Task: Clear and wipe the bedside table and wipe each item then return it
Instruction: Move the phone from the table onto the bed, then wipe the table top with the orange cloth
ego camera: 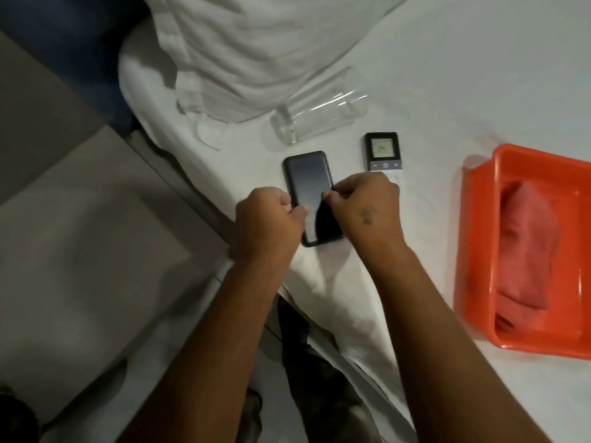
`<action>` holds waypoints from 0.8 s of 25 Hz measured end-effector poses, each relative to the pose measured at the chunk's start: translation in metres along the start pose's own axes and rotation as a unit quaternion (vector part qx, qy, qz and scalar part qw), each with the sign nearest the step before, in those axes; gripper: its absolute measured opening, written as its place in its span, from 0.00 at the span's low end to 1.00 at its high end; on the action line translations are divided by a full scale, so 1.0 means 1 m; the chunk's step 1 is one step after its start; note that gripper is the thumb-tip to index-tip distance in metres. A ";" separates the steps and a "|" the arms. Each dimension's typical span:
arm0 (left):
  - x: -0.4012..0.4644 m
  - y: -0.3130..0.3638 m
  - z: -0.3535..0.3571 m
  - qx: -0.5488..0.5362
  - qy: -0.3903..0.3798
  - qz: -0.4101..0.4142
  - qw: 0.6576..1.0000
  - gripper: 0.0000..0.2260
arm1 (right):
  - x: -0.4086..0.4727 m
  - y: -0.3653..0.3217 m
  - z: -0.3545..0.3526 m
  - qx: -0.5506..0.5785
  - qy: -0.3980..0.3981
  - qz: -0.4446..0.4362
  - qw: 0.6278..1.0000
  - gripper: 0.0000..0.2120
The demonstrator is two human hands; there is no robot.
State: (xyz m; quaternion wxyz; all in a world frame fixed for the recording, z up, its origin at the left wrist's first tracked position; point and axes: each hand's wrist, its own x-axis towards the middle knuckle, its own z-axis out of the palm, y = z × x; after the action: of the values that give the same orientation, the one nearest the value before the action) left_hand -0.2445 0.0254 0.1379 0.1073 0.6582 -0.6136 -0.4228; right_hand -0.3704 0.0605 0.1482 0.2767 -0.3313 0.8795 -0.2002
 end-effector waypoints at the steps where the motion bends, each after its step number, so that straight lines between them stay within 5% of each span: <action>1: 0.000 0.011 -0.001 0.053 0.016 0.035 0.998 0.10 | -0.006 0.006 -0.010 0.016 0.019 -0.005 1.000 0.09; 4: -0.009 0.070 0.021 0.052 0.059 0.163 0.983 0.14 | -0.024 0.046 -0.058 0.112 0.132 0.018 0.985 0.07; 6: -0.023 0.125 0.067 0.011 -0.031 0.263 0.964 0.12 | -0.038 0.092 -0.098 0.174 0.233 0.072 0.954 0.08; 9: -0.055 0.194 0.163 0.104 -0.220 0.402 0.883 0.12 | -0.055 0.169 -0.143 0.121 0.337 0.193 0.914 0.13; 12: -0.070 0.223 0.236 0.256 -0.263 0.474 0.800 0.17 | -0.051 0.220 -0.147 0.039 0.244 0.308 0.919 0.27; 16: -0.067 0.225 0.272 0.368 -0.252 0.425 0.788 0.22 | -0.025 0.236 -0.142 0.139 0.179 0.322 0.919 0.19; 20: -0.072 0.227 0.237 0.303 -0.295 0.451 0.786 0.19 | -0.033 0.234 -0.154 0.199 0.130 0.303 0.923 0.13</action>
State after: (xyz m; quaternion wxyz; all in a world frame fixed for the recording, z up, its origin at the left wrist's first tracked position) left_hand -0.5625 0.1290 0.1715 -0.1048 0.1484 -0.9389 -0.2923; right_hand -0.5555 0.2735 0.1526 0.2671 0.0416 0.9084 -0.3189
